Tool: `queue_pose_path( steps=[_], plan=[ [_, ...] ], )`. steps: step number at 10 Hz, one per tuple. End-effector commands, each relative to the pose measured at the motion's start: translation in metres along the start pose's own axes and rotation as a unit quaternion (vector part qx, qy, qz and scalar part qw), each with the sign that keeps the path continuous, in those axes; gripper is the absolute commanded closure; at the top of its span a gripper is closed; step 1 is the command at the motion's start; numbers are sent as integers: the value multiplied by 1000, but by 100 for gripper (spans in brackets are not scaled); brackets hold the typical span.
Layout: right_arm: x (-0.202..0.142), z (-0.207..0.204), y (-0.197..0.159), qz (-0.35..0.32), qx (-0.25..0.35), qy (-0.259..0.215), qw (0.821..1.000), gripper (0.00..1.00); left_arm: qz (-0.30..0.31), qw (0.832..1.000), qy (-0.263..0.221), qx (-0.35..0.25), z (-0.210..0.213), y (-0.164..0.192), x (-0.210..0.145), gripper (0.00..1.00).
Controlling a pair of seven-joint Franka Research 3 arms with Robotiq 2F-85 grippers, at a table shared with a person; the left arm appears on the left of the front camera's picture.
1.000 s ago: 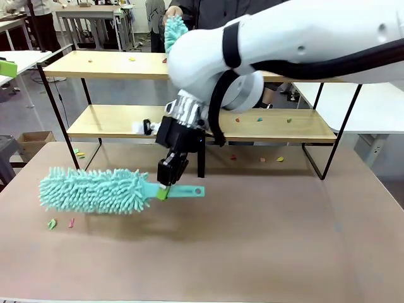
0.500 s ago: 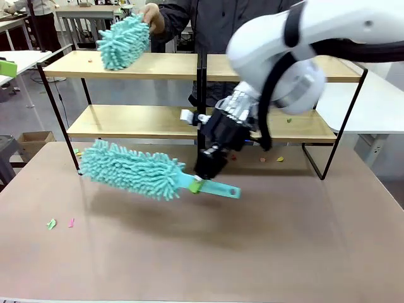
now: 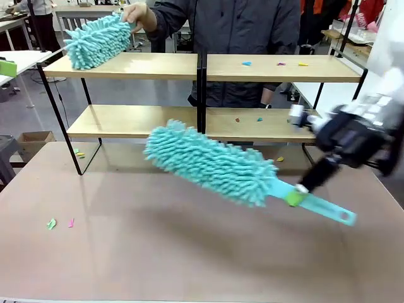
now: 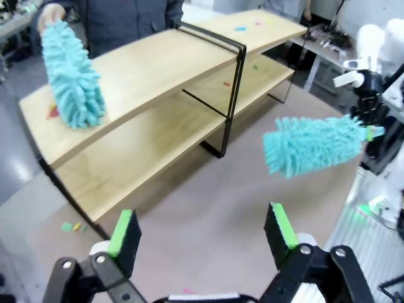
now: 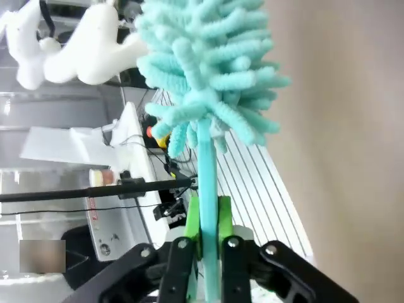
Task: Clean the shelves.
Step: Clean a randomly selected level of the Shelf with the Duster.
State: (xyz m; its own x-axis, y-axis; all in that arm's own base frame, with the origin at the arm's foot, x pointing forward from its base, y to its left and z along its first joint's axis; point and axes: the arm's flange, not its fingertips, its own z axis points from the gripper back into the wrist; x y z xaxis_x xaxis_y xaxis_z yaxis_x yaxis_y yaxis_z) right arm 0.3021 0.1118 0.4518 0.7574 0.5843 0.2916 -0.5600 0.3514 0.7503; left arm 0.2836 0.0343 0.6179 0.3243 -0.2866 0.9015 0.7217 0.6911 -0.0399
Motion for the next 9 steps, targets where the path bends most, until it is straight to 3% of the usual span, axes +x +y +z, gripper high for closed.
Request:
queue_pose_path(
  steps=[1,2,3,5,7,8,9],
  plan=[
    [-56,21,16,-12,-1,-67,998,88,1,1000,-1,-4,-2,1,-1,0],
    [0,0,0,0,0,0,1000,88,1,1000,-1,-4,-2,1,-1,0],
    [0,0,0,0,0,0,1000,88,1,1000,-1,-4,-2,1,-1,0],
    [-34,55,3,21,29,-95,995,88,1,1000,-1,-4,-2,1,-1,0],
    [-78,116,21,47,39,-127,990,88,1,1000,-1,-4,-2,1,-1,0],
    [-107,145,42,48,31,-112,992,88,1,1000,-1,-4,-2,1,-1,0],
    [-137,177,59,45,30,-138,989,88,1,1000,-1,-4,-2,1,-1,0]
  ],
)
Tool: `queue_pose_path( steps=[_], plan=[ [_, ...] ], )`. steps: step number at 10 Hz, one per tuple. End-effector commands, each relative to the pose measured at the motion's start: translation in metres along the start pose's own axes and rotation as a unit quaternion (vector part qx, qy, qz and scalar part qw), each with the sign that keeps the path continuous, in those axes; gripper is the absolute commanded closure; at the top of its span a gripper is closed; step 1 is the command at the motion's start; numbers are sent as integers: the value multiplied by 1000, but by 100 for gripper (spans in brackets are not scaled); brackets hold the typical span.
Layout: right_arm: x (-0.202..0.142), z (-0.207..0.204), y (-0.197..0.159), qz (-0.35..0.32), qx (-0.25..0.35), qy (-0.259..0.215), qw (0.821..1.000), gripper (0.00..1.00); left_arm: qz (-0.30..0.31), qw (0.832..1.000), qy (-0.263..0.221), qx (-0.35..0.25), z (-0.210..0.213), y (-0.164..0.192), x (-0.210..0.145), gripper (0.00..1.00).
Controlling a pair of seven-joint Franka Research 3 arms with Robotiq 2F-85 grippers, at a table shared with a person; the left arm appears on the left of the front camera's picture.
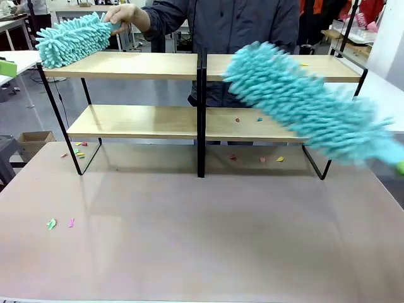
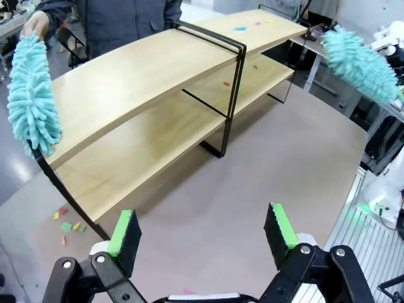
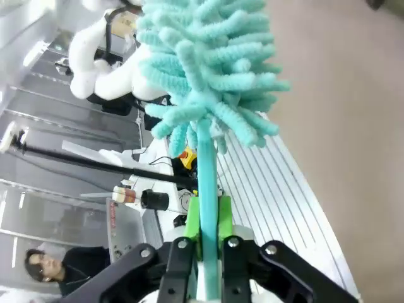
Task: Clean the shelves.
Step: Clean a randomly selected level of the Shelf with the Duster.
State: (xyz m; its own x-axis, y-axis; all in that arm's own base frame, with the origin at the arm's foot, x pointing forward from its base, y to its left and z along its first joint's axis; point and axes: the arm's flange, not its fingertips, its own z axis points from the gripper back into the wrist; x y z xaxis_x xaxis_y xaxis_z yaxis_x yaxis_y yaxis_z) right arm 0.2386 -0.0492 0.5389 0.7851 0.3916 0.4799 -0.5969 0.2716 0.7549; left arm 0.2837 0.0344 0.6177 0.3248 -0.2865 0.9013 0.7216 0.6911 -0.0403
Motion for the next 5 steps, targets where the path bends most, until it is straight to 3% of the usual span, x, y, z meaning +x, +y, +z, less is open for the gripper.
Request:
queue_pose_path(
  steps=[1,3,5],
  plan=[
    [-30,68,38,15,-18,-23,999,88,1,1000,-1,-4,-2,1,-1,0],
    [-54,133,78,2,-88,-58,994,88,1,1000,-1,-4,-2,1,-1,0],
    [-62,171,103,-51,-155,-47,986,88,1,1000,-1,-4,-2,1,-1,0]
  ],
)
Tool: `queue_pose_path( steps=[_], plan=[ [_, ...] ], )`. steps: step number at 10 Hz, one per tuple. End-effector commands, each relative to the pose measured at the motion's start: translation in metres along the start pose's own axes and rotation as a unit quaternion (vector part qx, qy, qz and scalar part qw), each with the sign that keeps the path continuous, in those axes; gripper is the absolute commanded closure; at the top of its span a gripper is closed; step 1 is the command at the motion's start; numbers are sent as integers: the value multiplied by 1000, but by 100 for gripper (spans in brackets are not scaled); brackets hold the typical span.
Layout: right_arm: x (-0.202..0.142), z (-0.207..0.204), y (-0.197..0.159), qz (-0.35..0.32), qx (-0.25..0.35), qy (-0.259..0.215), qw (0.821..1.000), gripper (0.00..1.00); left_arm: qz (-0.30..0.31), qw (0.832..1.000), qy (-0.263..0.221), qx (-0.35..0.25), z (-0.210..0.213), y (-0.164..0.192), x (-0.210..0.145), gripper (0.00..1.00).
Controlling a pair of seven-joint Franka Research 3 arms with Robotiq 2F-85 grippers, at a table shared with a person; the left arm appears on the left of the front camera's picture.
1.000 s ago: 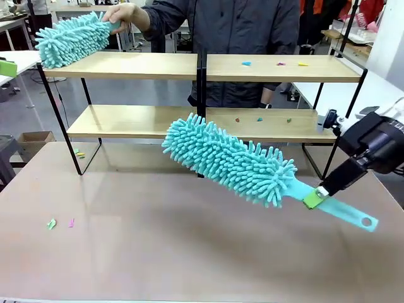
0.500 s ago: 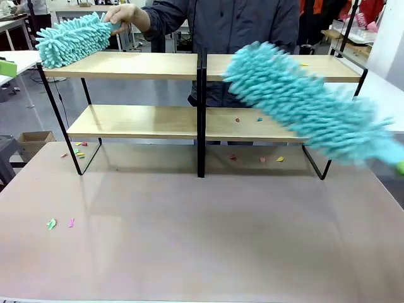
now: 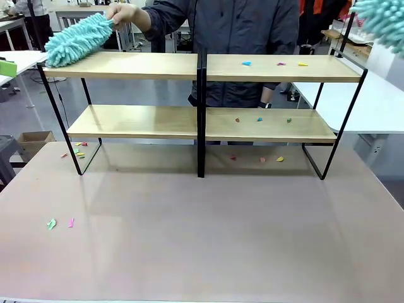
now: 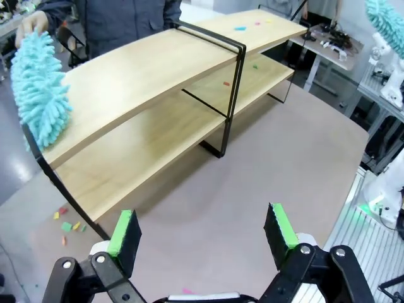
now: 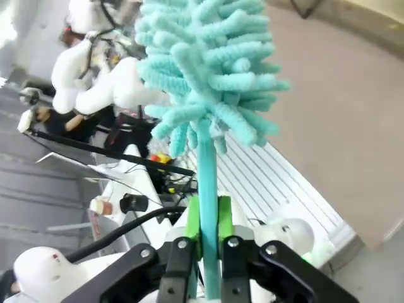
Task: Clean the shelves.
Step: Clean a randomly selected level of the Shelf with the Duster.
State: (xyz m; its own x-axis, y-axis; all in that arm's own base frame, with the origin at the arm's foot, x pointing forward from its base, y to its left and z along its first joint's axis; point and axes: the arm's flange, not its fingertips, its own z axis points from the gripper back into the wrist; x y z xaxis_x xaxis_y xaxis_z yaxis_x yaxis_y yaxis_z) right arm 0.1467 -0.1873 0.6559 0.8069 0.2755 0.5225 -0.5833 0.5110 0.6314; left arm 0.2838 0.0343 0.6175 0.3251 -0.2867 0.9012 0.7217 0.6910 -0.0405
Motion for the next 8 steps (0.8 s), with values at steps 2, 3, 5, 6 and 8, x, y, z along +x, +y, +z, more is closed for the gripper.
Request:
queue_pose_path(
  steps=[2,3,5,6,8],
  plan=[
    [-5,36,-7,-50,-72,-40,995,88,1,1000,-1,-4,-2,1,0,0],
    [-7,26,-18,-44,-89,-132,986,88,1,1000,-1,-4,-2,1,0,0],
    [1,31,0,-30,-55,-9,998,88,1,1000,-1,-4,-2,1,0,0],
    [1,31,0,-30,-55,-9,998,88,1,1000,-1,-4,-2,1,0,0],
    [1,31,0,-30,-55,-9,998,88,1,1000,-1,-4,-2,1,0,0]
  ],
)
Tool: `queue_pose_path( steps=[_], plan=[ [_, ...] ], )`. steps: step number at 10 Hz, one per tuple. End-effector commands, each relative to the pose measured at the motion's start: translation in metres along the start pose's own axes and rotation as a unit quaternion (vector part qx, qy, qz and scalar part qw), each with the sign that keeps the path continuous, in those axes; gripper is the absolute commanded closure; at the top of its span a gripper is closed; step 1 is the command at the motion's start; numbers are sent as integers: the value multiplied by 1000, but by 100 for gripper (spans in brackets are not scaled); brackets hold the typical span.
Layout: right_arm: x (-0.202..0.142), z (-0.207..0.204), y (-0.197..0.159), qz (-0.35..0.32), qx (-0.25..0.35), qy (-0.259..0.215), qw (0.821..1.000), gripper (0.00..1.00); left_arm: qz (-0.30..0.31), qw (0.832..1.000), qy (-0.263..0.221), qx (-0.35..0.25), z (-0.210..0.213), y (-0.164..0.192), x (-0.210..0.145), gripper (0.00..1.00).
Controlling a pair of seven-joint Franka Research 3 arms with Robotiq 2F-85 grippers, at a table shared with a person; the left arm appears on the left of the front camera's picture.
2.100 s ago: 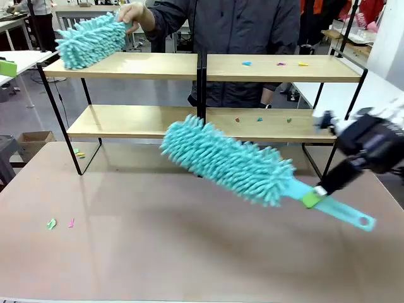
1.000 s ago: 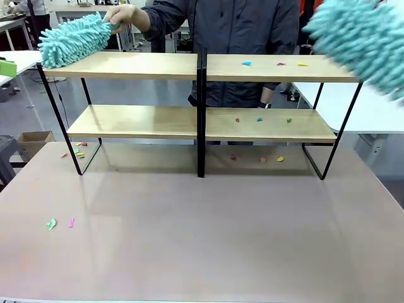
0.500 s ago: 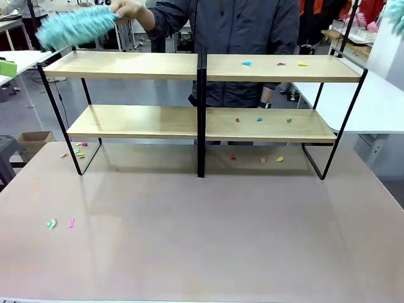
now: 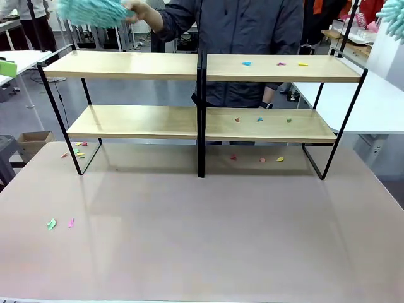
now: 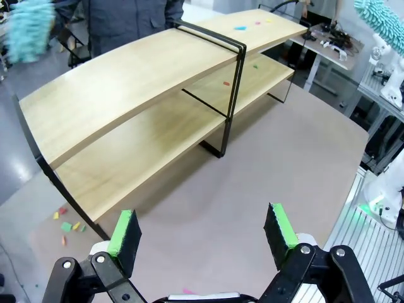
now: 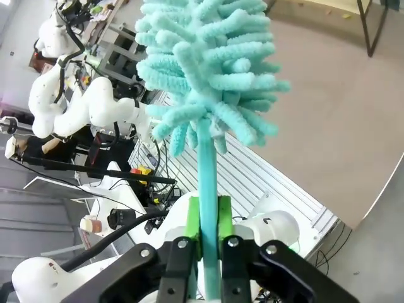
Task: Clean the shelves.
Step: Clean a randomly selected level of the Shelf with the Duster, then clean another randomly selected level of the Shelf with the Duster.
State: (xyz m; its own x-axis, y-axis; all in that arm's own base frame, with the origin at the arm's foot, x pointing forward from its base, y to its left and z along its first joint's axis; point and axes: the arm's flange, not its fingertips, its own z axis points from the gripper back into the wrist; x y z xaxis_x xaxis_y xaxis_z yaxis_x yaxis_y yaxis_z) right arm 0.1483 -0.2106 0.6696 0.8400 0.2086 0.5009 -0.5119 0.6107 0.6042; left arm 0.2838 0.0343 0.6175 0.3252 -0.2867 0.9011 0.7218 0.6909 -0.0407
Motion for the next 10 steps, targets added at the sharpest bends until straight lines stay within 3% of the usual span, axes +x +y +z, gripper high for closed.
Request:
queue_pose_path(
  steps=[1,10],
  plan=[
    [-1,5,3,5,-3,8,1000,88,1,1000,-1,-4,-2,1,0,0],
    [-1,5,3,5,-3,8,1000,88,1,1000,-1,-4,-2,1,0,0]
  ],
)
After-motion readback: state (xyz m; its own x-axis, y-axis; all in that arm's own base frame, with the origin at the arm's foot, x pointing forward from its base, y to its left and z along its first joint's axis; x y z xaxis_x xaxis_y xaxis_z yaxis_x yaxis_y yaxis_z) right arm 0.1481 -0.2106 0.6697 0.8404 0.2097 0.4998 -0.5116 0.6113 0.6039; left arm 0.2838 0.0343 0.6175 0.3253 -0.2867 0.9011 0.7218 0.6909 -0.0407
